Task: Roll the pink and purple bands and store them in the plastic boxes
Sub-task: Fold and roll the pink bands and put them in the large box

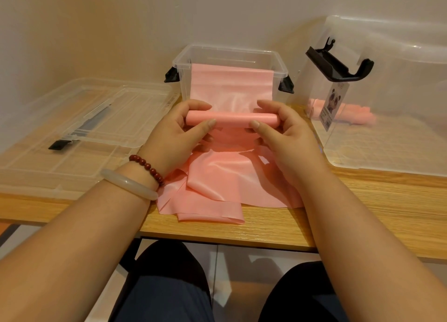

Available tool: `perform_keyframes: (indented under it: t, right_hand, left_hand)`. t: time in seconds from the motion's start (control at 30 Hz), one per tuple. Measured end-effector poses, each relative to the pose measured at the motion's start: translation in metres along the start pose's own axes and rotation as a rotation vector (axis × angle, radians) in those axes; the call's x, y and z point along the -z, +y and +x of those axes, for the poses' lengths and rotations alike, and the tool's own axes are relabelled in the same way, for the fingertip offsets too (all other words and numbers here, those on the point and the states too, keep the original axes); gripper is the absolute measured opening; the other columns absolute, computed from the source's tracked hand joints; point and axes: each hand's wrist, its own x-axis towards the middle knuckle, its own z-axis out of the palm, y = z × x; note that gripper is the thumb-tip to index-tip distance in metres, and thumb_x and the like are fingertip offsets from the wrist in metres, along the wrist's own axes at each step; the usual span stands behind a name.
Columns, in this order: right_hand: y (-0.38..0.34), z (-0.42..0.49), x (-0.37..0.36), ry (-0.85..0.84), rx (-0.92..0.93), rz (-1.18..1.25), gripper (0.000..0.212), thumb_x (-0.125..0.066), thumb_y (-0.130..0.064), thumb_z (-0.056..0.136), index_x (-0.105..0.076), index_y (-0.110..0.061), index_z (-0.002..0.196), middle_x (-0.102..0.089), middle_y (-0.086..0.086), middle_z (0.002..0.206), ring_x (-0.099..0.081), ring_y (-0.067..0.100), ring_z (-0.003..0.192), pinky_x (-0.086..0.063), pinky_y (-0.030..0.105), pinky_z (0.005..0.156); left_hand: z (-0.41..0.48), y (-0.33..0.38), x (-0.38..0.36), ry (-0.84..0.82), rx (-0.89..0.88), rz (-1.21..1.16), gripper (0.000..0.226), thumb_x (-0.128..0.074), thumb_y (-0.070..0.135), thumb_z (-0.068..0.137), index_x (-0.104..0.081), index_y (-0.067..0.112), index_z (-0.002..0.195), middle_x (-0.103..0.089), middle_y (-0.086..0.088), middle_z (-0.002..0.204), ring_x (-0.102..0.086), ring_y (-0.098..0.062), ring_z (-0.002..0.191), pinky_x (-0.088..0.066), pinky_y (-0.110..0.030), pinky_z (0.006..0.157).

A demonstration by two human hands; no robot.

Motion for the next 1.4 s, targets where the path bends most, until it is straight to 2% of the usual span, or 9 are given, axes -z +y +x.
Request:
perform_keyframes:
  t: [0.13, 0.23, 0.47, 0.6, 0.77, 1.0, 1.13, 1.27, 1.4]
  right_hand:
    - [0.0040, -0.0005, -0.0016, -0.060, -0.005, -0.055, 0.062, -0.070, -0.024, 0.090, -0.041, -0.038, 0.144, -0.050, -0.010, 0.134, -0.060, 0.008, 0.114, -0.054, 0.036, 0.097]
    - [0.0010, -0.0013, -0.0017, -0.070, -0.021, 0.017, 0.075, -0.070, -0.019, 0.090, -0.029, -0.037, 0.151, -0.043, -0.008, 0.144, -0.058, 0.005, 0.116, -0.055, 0.033, 0.094]
    - [0.0016, -0.0033, -0.0021, -0.159, -0.011, 0.011, 0.088, -0.068, -0.014, 0.091, -0.014, -0.047, 0.152, -0.048, -0.022, 0.134, -0.063, 0.003, 0.110, -0.056, 0.033, 0.092]
    - [-0.0023, -0.0042, 0.0025, -0.050, 0.071, 0.011, 0.076, -0.069, -0.005, 0.089, -0.034, -0.049, 0.140, -0.046, -0.034, 0.119, -0.061, -0.016, 0.091, -0.057, 0.023, 0.082]
    - [0.0024, 0.0000, 0.0027, 0.055, 0.077, -0.108, 0.031, -0.072, -0.009, 0.086, -0.066, -0.028, 0.109, -0.061, -0.002, 0.115, -0.067, 0.017, 0.089, -0.059, 0.028, 0.071]
    - [0.0015, 0.0018, 0.0018, 0.101, 0.096, -0.069, 0.013, -0.069, -0.011, 0.089, -0.069, -0.019, 0.099, -0.068, 0.003, 0.099, -0.066, 0.011, 0.083, -0.053, 0.017, 0.061]
    - [-0.0001, 0.0024, 0.0014, 0.101, 0.092, -0.045, 0.011, -0.068, -0.011, 0.090, -0.069, -0.019, 0.099, -0.068, 0.000, 0.097, -0.067, 0.011, 0.085, -0.052, 0.016, 0.062]
    - [-0.0005, 0.0024, 0.0018, 0.114, 0.089, -0.052, 0.011, -0.065, -0.012, 0.092, -0.069, -0.015, 0.103, -0.069, 0.001, 0.095, -0.067, 0.006, 0.081, -0.053, 0.016, 0.063]
    - [0.0010, 0.0034, 0.0010, 0.128, 0.077, -0.019, 0.020, -0.066, -0.013, 0.092, -0.062, -0.019, 0.110, -0.067, -0.001, 0.099, -0.069, 0.007, 0.081, -0.055, 0.021, 0.065]
  left_hand:
    - [0.0016, -0.0021, 0.0004, -0.026, -0.014, 0.012, 0.022, -0.056, 0.012, 0.096, -0.052, 0.027, 0.111, -0.068, 0.012, 0.078, -0.065, -0.008, 0.072, -0.059, -0.028, 0.065]
    - [0.0028, -0.0026, 0.0014, 0.021, -0.017, 0.022, 0.017, -0.054, 0.014, 0.097, -0.053, 0.029, 0.105, -0.062, -0.001, 0.082, -0.065, -0.011, 0.071, -0.057, -0.029, 0.064]
    - [0.0031, -0.0021, 0.0014, 0.029, -0.017, 0.026, 0.017, -0.051, 0.014, 0.099, -0.051, 0.030, 0.106, -0.061, -0.006, 0.079, -0.063, -0.009, 0.065, -0.057, -0.025, 0.062]
    - [0.0032, -0.0012, 0.0010, 0.069, -0.008, -0.014, 0.013, -0.051, 0.015, 0.099, -0.055, 0.027, 0.102, -0.062, -0.003, 0.075, -0.062, -0.012, 0.065, -0.056, -0.026, 0.060]
    - [0.0021, -0.0007, 0.0013, 0.047, -0.004, -0.017, 0.007, -0.056, 0.017, 0.096, -0.060, 0.022, 0.098, -0.068, 0.003, 0.077, -0.064, -0.011, 0.069, -0.056, -0.027, 0.060]
    - [0.0015, -0.0019, 0.0055, 0.206, -0.088, 0.006, 0.018, -0.073, 0.016, 0.084, -0.064, 0.028, 0.095, -0.064, -0.005, 0.105, -0.064, -0.014, 0.082, -0.052, -0.019, 0.058]
    - [0.0024, -0.0020, 0.0083, 0.195, -0.249, 0.240, 0.033, -0.079, 0.018, 0.077, -0.062, 0.037, 0.098, -0.045, 0.014, 0.116, -0.053, 0.004, 0.106, -0.050, -0.014, 0.086]
    - [0.0025, -0.0038, 0.0060, 0.140, -0.221, 0.314, 0.037, -0.076, 0.011, 0.080, -0.061, 0.038, 0.101, -0.051, 0.021, 0.106, -0.057, 0.000, 0.097, -0.055, -0.031, 0.086]
    - [0.0026, -0.0041, 0.0056, 0.180, -0.195, 0.295, 0.025, -0.070, 0.013, 0.086, -0.066, 0.032, 0.101, -0.059, 0.020, 0.095, -0.060, -0.005, 0.081, -0.058, -0.030, 0.072]
